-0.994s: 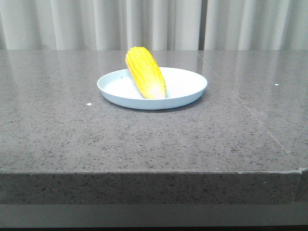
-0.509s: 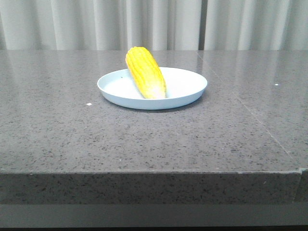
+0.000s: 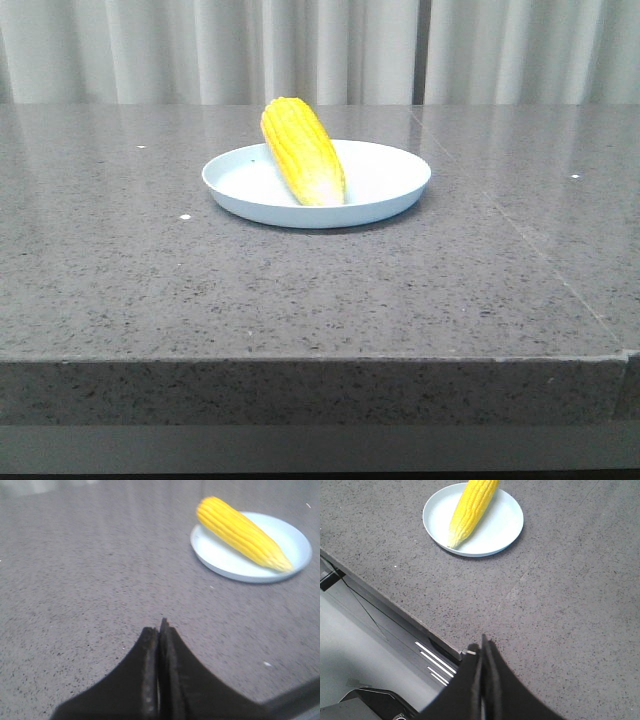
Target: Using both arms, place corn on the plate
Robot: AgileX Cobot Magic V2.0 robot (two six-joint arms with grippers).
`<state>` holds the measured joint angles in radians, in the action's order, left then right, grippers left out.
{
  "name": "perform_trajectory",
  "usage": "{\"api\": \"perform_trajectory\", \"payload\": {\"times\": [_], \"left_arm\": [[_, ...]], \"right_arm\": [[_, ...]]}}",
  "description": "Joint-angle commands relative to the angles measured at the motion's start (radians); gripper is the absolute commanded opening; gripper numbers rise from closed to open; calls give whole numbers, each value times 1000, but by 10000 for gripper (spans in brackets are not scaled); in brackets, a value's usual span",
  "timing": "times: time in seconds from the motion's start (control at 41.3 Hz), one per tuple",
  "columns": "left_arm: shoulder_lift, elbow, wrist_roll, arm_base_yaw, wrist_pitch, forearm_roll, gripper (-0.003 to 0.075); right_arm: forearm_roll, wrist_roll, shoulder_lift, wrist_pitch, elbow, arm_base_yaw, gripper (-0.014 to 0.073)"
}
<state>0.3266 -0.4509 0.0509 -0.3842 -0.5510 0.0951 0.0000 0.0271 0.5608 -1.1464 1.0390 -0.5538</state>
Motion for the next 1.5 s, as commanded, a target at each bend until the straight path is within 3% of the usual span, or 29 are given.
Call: {"api": "perform_trajectory", "payload": {"times": [0.0, 0.218, 0.509, 1.478], "left_arm": [[-86, 118, 11, 82, 253, -60, -20], [-274, 366, 11, 215, 476, -83, -20], [-350, 482, 11, 365, 562, -85, -20], [-350, 482, 11, 375, 564, -85, -20]], "right_arm": [[0, 9, 6, 62, 21, 2, -67], [0, 9, 6, 61, 21, 2, -67], [0, 9, 6, 60, 21, 2, -67], [0, 9, 6, 56, 21, 2, -67]]}}
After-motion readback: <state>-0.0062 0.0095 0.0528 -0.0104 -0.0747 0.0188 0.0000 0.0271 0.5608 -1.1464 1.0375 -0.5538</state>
